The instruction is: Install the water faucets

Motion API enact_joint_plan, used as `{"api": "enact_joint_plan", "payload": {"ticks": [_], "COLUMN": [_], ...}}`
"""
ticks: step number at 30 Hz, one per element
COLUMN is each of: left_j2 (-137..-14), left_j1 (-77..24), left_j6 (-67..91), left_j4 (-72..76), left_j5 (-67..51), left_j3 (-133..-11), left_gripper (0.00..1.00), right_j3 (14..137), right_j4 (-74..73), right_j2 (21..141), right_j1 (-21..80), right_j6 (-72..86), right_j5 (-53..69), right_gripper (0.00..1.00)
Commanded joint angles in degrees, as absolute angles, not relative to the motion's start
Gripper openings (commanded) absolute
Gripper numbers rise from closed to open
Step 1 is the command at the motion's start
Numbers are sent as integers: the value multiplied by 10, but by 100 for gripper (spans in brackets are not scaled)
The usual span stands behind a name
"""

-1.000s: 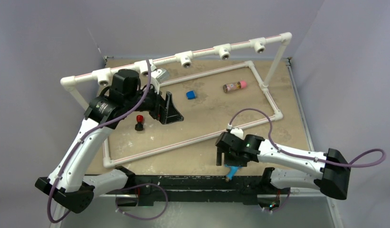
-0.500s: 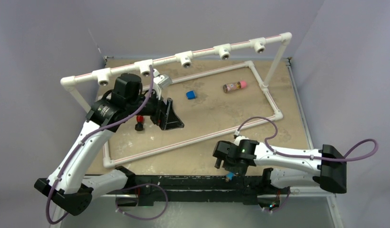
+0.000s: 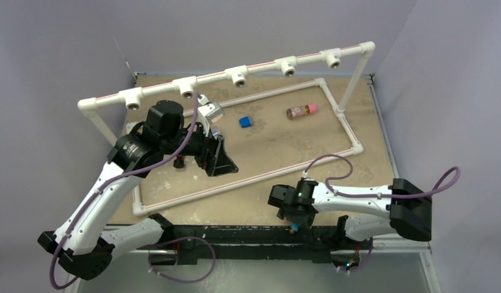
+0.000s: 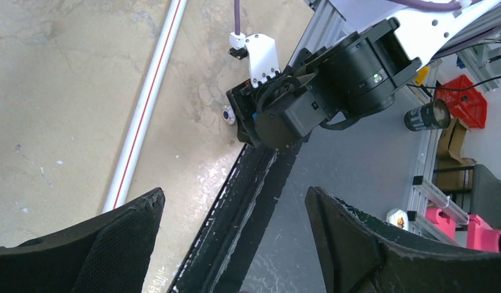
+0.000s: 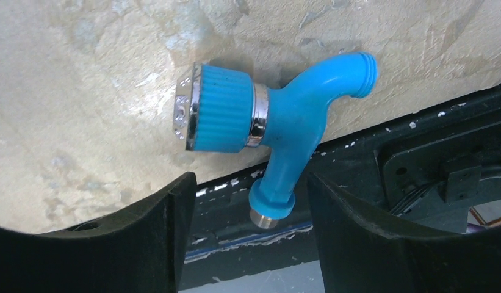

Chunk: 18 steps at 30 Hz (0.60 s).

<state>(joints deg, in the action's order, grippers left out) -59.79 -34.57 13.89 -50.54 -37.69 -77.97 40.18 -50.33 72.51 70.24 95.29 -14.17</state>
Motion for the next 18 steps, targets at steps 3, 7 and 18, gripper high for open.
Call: {"api": "enact_joint_plan", "payload": {"ticks": [3,7,18], "left_j2": [-582,-580,-572], "left_j1": [-358,-368,-388], "left_j6": [126,124,118], "left_j4": [-502,-503,-514], "left_j5": [-358,-350,-317], "left_j3": [-780,-780,-784], "left_gripper": [85,85,86], "right_j3": [411,420,439], "right_j4": [-501,-493,-438], "right_j2": [763,781,827], "right_j1": [708,708,708], "right_j6": [982,988,989], "right_j5": [-166,-180,-198], "right_gripper": [65,59,20]}}
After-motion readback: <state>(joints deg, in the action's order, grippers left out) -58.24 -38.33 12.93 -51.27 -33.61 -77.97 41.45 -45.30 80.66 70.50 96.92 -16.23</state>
